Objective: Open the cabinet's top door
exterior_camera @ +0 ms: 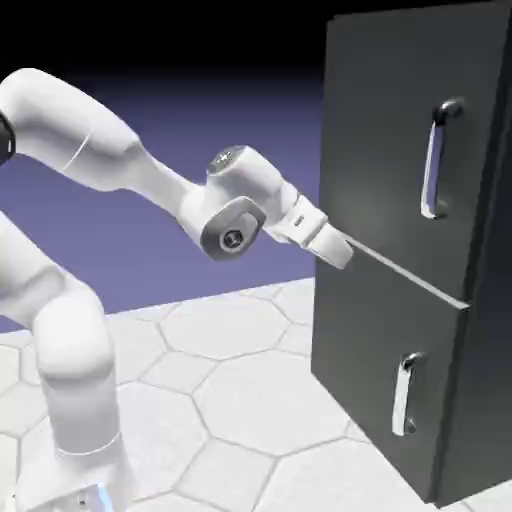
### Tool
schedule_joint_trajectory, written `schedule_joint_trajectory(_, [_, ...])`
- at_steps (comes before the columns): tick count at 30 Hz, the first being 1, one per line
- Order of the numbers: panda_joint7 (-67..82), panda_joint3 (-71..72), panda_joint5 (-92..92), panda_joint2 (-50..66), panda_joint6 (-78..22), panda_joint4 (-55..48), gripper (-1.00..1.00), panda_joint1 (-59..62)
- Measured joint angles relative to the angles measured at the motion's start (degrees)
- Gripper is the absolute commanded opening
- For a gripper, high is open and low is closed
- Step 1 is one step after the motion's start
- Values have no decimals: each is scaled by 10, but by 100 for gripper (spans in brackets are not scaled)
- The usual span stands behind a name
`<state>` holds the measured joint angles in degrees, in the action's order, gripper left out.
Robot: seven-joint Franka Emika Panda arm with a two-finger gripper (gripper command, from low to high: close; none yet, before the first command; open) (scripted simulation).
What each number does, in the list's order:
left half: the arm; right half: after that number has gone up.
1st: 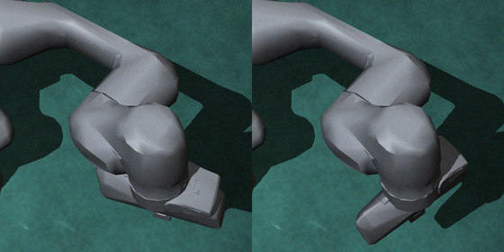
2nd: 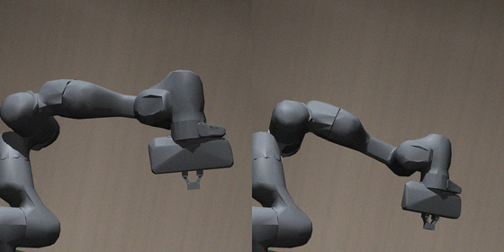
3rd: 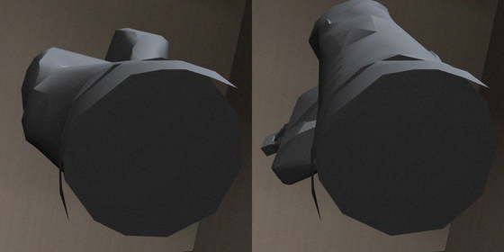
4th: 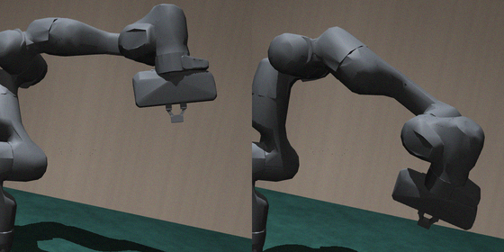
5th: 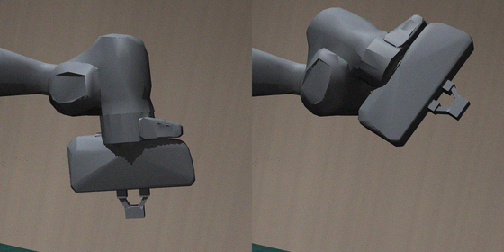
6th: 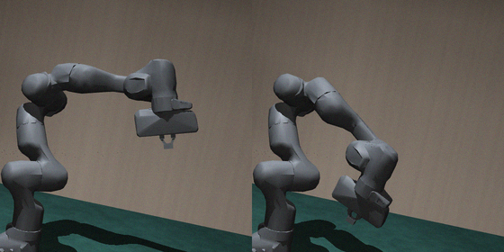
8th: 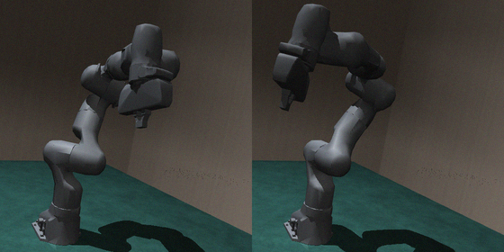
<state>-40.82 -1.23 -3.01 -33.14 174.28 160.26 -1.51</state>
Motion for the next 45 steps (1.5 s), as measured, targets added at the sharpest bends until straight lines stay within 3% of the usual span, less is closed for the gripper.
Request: schedule_joint_trajectory(45, [610, -460, -1121, -180, 101, -276, 0, -308])
